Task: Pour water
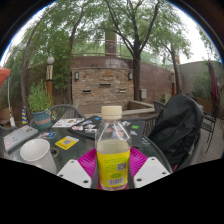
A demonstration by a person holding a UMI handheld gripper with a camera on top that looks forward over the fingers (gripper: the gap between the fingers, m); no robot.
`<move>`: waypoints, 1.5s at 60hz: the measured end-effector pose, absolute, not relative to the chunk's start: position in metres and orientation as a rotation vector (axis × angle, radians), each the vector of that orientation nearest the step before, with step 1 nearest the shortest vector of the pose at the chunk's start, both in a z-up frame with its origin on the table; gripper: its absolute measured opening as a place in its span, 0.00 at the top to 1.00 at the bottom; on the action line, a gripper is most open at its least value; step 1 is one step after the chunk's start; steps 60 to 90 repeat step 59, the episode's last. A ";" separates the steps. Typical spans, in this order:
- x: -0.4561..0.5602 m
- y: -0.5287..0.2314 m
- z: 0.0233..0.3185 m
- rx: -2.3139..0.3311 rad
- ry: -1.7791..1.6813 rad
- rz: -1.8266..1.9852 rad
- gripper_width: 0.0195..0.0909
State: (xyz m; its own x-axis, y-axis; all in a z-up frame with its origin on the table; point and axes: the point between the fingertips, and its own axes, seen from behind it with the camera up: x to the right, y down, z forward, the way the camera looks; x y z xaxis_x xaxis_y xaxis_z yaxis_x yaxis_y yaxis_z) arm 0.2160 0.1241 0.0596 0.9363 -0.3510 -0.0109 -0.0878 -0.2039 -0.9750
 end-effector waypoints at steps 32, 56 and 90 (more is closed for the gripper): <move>0.192 0.085 0.053 -1.857 0.386 -0.188 0.09; 0.056 -0.119 0.131 -1.782 0.313 -0.207 0.08; 0.040 -0.144 0.136 -1.771 0.302 -0.212 0.09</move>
